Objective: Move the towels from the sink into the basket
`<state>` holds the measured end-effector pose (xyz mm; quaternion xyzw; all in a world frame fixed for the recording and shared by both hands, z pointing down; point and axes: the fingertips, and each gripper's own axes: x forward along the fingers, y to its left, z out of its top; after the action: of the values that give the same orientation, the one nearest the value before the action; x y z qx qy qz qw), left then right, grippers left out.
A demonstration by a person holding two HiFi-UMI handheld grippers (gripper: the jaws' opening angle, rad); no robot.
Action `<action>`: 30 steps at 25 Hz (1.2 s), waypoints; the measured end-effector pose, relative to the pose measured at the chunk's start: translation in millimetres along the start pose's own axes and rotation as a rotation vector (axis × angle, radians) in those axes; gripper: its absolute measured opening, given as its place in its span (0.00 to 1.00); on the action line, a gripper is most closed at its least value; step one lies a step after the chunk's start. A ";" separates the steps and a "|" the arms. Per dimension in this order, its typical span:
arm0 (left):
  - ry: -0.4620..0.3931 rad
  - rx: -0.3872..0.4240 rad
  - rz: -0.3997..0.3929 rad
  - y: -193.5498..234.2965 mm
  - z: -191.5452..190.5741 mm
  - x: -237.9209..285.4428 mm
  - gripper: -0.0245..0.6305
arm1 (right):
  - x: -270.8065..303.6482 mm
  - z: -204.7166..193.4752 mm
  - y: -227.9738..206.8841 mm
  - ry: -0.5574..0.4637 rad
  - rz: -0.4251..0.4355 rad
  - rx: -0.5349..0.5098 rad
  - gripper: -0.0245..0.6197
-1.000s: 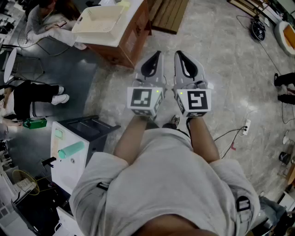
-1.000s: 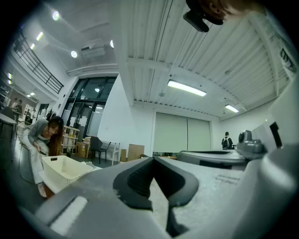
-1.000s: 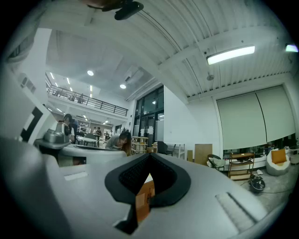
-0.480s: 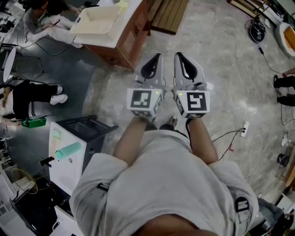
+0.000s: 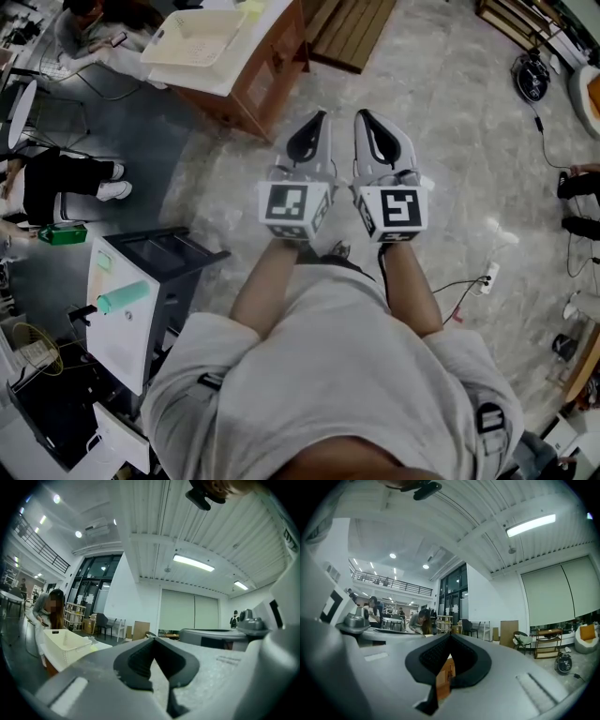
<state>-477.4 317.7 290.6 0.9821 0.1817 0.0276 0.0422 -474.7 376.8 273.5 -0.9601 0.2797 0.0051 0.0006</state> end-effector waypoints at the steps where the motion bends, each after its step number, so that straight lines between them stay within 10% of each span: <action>1: 0.004 -0.001 0.000 -3.0 -2.4 3.7 0.07 | 0.7 -1.8 -4.9 0.001 0.003 0.003 0.05; 12: 0.005 -0.022 0.044 35.5 -11.0 69.3 0.07 | 65.3 -21.4 -36.5 0.041 0.053 0.005 0.05; 30: -0.022 -0.083 0.160 260.8 30.0 247.5 0.07 | 366.5 -11.0 -44.5 0.062 0.209 -0.034 0.05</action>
<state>-152.1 161.8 294.6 0.9911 0.1008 0.0278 0.0825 -141.5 217.5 280.7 -0.9252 0.3782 -0.0201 -0.0248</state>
